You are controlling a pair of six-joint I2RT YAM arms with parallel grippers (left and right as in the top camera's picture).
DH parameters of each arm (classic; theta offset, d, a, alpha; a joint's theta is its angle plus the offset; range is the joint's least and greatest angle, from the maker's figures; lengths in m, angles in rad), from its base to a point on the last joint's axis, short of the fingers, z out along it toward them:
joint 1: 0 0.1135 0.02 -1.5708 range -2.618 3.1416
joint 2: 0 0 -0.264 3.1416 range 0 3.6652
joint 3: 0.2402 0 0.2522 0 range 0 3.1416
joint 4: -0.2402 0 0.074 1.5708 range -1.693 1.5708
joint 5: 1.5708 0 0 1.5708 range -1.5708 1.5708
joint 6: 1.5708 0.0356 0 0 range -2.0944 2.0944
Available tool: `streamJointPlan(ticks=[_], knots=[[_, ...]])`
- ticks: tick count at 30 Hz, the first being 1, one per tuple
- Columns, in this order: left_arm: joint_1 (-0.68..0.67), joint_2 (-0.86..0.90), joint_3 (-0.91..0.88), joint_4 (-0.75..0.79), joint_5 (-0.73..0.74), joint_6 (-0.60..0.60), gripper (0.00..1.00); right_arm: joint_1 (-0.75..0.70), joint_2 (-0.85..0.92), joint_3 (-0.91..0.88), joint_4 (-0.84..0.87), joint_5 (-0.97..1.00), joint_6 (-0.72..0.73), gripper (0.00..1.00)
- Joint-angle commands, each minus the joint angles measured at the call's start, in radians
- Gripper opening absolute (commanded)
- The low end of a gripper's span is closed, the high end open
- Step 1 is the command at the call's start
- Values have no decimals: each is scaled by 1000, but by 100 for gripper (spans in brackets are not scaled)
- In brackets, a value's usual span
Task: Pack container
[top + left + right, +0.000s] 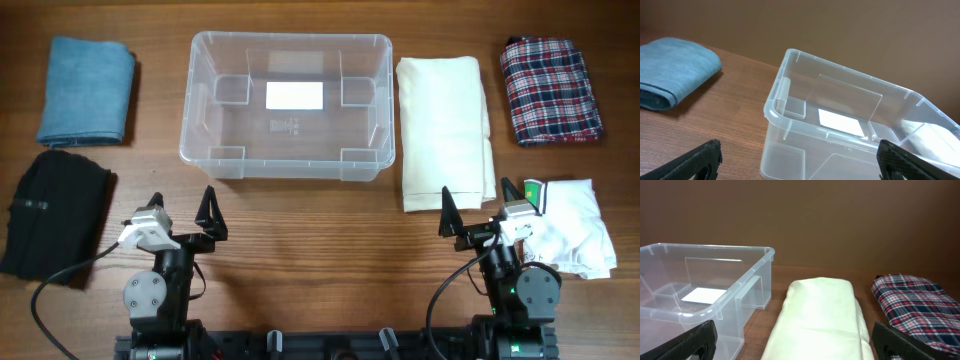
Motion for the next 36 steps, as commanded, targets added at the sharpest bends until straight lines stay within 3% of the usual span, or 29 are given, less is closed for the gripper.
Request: streamJointPlan(ticks=[1, 19, 22, 25, 27, 30, 32, 36], knots=[[-5, -5, -8, 0, -6, 2, 100, -5, -10, -2, -8, 112, -39, 100], [-5, -5, -8, 0, -6, 2, 100, -5, -10, -2, 13, 115, -38, 100], [-5, -5, -8, 0, -6, 2, 100, -5, -10, 5, 45, 46, -28, 100], [-5, -5, -8, 0, -6, 2, 100, -5, 5, 72, 47, 15, 53, 100], [-5, -5, -8, 0, -6, 2, 100, -5, 82, 156, 46, -21, 74, 100], [-5, -5, -8, 0, -6, 2, 100, -5, 359, 393, 13, -86, 72, 100], [-5, -5, -8, 0, -6, 2, 100, -5, 656, 698, -144, -159, 65, 100], [-5, -5, -8, 0, -6, 2, 100, -10, 1073, 1149, -499, -186, 4, 100]])
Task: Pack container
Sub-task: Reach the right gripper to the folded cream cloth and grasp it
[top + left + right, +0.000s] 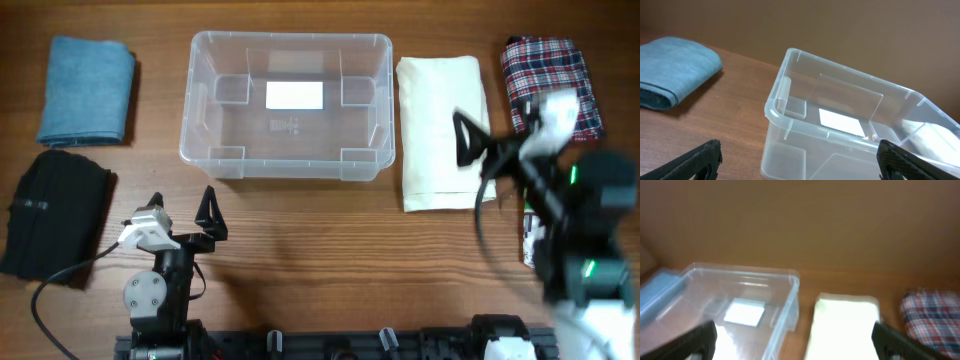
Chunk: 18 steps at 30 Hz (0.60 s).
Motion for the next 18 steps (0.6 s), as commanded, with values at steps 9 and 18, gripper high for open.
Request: streamJointPlan(ticks=[9, 18], knots=[[-5, -7, -8, 0, -6, 2, 100, -158, 661, 475, -304, -27, -93, 100], [-5, -7, -8, 0, -6, 2, 100, -306, 1027, 475, -338, -303, -427, 100]])
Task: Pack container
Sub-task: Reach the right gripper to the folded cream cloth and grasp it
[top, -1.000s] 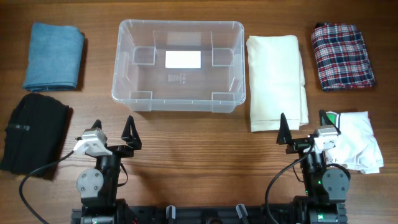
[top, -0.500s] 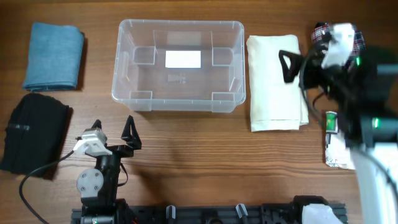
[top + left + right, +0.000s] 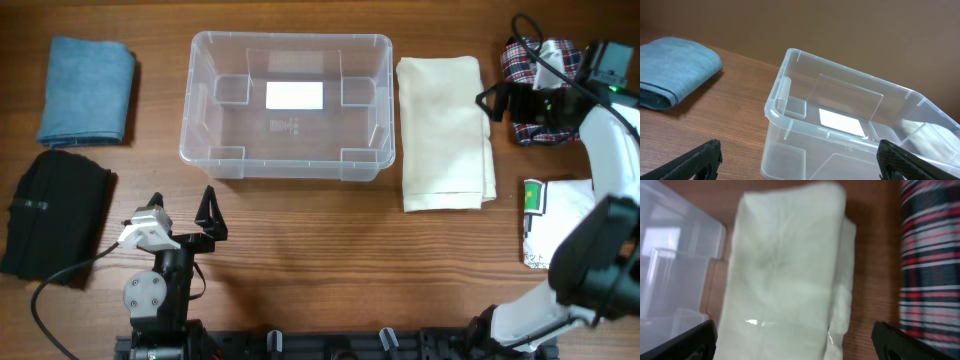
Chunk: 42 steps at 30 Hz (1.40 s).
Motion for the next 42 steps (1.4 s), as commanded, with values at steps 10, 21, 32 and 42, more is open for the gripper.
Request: streamJointPlan(ticks=[10, 21, 32, 42], knots=[[-5, -7, -8, -1, -6, 2, 100, -50, 279, 18, 3, -147, -116, 98], [-5, -7, -8, -1, -6, 2, 100, -71, 441, 17, -12, -296, -176, 100], [-5, -7, -8, -1, -6, 2, 100, 59, 542, 18, 16, -341, -151, 52], [-5, -7, -8, -1, -6, 2, 100, 37, 488, 132, -45, -232, 0, 4]])
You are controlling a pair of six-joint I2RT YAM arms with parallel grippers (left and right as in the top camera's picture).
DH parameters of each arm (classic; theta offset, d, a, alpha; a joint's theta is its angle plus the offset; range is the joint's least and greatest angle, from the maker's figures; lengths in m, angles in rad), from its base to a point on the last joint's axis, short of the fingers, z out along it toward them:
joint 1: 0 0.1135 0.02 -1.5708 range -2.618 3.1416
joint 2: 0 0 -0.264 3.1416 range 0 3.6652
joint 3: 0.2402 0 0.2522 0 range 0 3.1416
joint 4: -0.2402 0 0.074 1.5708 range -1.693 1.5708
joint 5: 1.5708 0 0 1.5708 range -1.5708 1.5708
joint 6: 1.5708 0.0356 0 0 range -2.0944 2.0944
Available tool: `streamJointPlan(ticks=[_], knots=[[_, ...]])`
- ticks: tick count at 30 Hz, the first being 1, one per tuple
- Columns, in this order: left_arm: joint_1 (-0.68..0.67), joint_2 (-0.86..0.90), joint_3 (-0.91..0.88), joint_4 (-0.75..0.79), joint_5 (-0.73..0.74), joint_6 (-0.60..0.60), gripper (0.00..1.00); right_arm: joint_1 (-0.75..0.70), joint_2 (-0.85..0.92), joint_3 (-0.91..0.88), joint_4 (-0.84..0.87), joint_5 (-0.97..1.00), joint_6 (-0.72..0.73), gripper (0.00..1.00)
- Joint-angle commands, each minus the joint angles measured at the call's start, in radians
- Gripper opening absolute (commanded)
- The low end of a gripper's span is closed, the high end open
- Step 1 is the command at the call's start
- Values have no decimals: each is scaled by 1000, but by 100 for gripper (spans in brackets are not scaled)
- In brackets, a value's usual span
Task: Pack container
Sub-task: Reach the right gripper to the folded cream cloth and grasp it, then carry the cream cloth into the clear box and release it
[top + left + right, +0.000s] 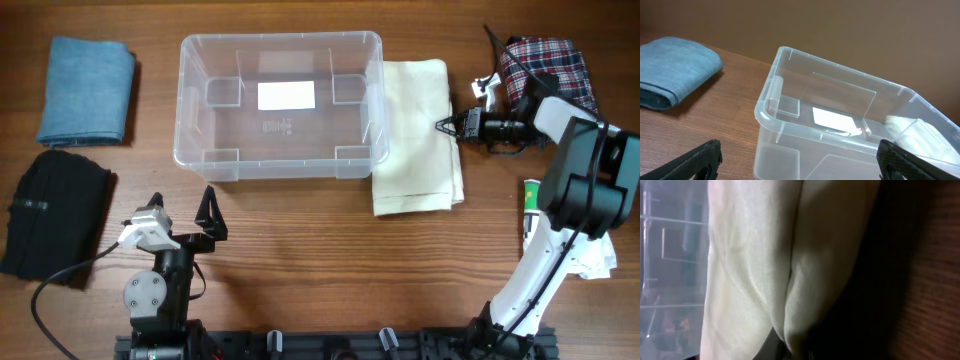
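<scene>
The clear plastic container (280, 38) stands at the back centre, with only a white label on its floor. A folded cream cloth (412, 140) lies skewed against its right wall. My right gripper (447, 127) is at that cloth's right edge, shut on a fold of it; the right wrist view is filled by the cream cloth (750, 255), with the right gripper (790, 350) low in the frame. My left gripper (180, 212) stands open near the front edge, the container (765, 112) ahead of the left gripper (800, 159).
A folded blue cloth (85, 90) lies at the back left, with a black cloth (55, 215) in front of it. A plaid cloth (550, 65) lies at the back right, partly under my right arm. A white cloth (600, 255) is at the right edge.
My right gripper was open above the cream and plaid cloths; it is now low and shut on the cream cloth's right edge. The cloth and the container have shifted left.
Both grippers were open near the front edge. Then my right arm was raised over the right side, then it was far back over the cream and plaid cloths. Now it is shut on the cream cloth, which lies skewed against the shifted container. My left arm has stayed still.
</scene>
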Motion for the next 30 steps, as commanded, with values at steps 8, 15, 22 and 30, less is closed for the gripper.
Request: streamJointPlan(ticks=[8, 15, 22, 30], knots=[[-5, -7, -8, -1, -6, 2, 100, 79, -367, 309, -230, 391, -109, 4], [-5, -7, -8, -1, -6, 2, 100, 363, -773, 317, -29, 640, -348, 4], [-5, -7, -8, -1, -6, 2, 100, 724, -777, 317, 213, 721, -632, 4], [-5, -7, -8, -1, -6, 2, 100, 863, -476, 317, 351, 762, -756, 4]])
